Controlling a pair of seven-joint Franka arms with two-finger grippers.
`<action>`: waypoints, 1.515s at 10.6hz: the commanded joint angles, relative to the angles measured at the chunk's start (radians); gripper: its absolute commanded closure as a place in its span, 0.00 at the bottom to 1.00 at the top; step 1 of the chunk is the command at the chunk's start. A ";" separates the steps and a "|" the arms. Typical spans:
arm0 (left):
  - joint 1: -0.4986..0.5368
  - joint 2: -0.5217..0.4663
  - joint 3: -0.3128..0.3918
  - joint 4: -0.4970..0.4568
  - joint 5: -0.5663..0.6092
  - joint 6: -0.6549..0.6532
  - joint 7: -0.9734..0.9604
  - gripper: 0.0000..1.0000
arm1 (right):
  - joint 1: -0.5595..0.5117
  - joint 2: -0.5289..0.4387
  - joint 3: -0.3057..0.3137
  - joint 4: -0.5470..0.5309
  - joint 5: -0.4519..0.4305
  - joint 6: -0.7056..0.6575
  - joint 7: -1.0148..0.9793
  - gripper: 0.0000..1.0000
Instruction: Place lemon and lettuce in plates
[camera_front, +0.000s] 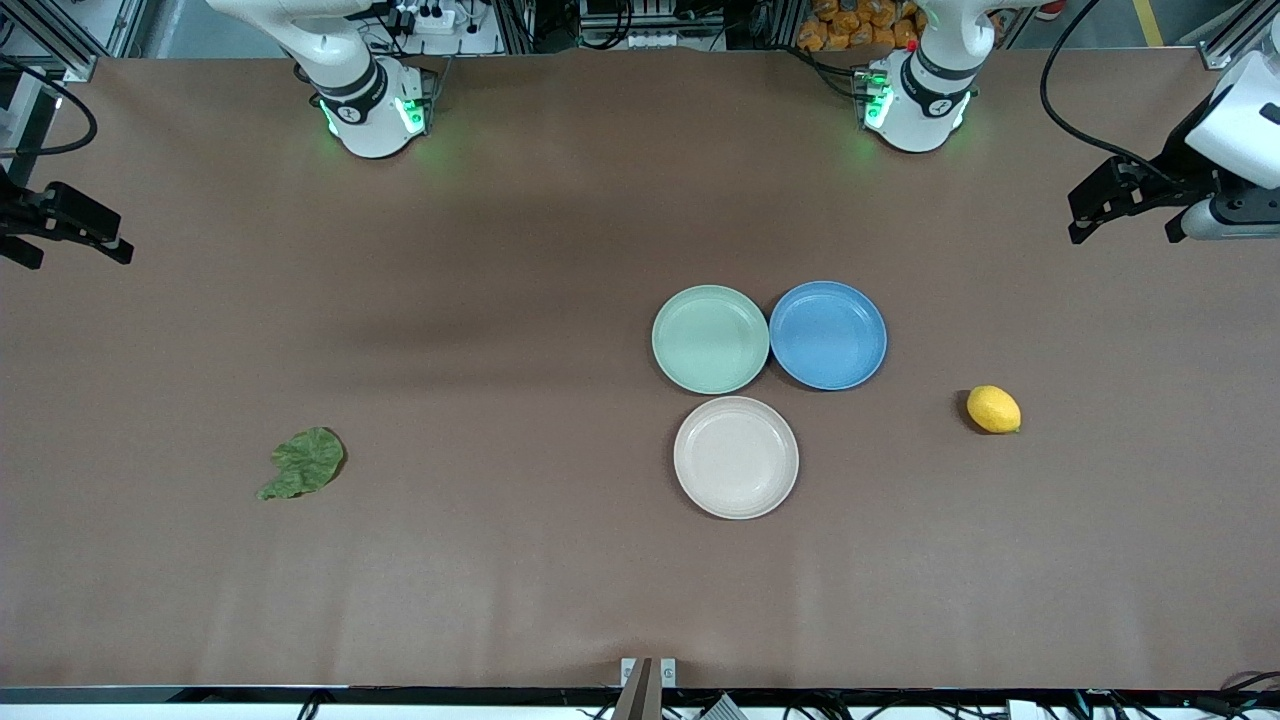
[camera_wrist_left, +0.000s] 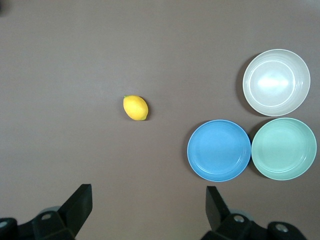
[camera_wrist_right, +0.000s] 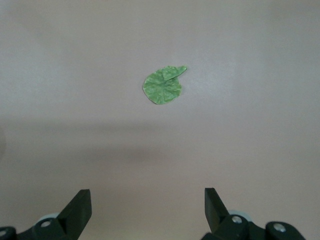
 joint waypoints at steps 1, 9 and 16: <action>0.000 -0.003 0.003 0.005 -0.006 -0.017 0.013 0.00 | -0.007 -0.020 0.003 -0.046 -0.004 0.023 -0.003 0.00; 0.003 0.095 0.003 0.022 0.039 -0.017 0.006 0.00 | -0.007 -0.020 0.003 -0.057 -0.004 0.015 0.008 0.00; 0.015 0.343 0.017 0.024 0.124 0.078 -0.010 0.00 | -0.007 -0.020 0.003 -0.063 -0.002 0.015 0.009 0.00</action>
